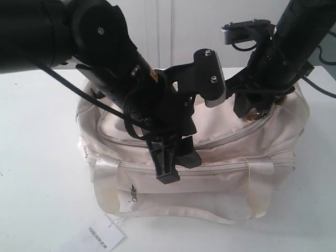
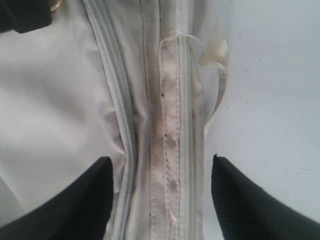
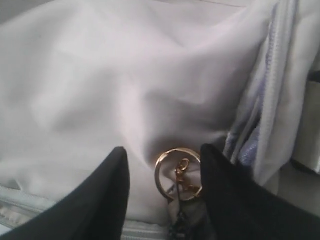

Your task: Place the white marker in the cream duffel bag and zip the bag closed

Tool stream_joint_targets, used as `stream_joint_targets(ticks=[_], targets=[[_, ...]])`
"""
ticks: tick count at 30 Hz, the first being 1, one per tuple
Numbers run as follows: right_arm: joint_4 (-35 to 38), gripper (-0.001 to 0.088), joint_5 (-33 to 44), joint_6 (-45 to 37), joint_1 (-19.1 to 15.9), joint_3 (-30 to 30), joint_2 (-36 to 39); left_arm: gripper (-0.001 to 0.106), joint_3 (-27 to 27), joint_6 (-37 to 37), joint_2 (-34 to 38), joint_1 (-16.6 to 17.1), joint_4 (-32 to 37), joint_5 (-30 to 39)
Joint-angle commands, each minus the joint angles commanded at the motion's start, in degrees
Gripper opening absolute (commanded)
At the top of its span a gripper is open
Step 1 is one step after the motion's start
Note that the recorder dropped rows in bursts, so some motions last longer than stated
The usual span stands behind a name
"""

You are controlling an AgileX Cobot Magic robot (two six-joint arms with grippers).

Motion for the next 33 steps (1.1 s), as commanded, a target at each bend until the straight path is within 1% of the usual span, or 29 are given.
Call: stream_joint_targets(ticks=[4,10,12,13,14,18,20,25,29,33], targets=[[0.1,0.0466,0.2,0.0,0.0,0.0,1.5,0.062,0.0,0.0,0.0,0.0,-0.1,0.0],[0.1,0.0464,2.9,0.0,0.0,0.0,3.6,0.062,0.0,-0.7,0.0,0.0,-0.1,0.0],[0.0,0.0446,4.1,-0.1,0.0,0.0,3.8,0.062,0.0,-0.8,0.0,0.0,-0.1,0.0],[0.0,0.0421,4.5,-0.4,0.0,0.0,4.0,0.062,0.0,-0.8,0.0,0.0,-0.1,0.0],[0.0,0.0374,4.9,-0.4,0.0,0.0,4.0,0.062,0.0,-0.8,0.0,0.0,-0.1,-0.1],[0.0,0.0099,4.9,-0.5,0.0,0.0,3.8,0.062,0.0,-0.8,0.0,0.0,-0.1,-0.2],[-0.4,-0.0001,4.9,-0.5,0.0,0.0,3.5,0.062,0.0,-0.8,0.0,0.0,-0.1,-0.2],[-0.7,0.0000,3.4,-0.2,0.0,-0.5,1.3,0.062,0.0,-0.8,0.0,0.0,-0.1,-0.2],[-1.4,0.0000,2.9,1.6,0.0,-2.2,-1.2,0.062,0.0,-0.8,0.0,0.0,-0.1,-0.2],[-1.5,0.0000,2.0,3.0,0.0,-2.4,-3.5,0.062,0.0,-0.8,0.0,0.0,-0.3,-0.2]])
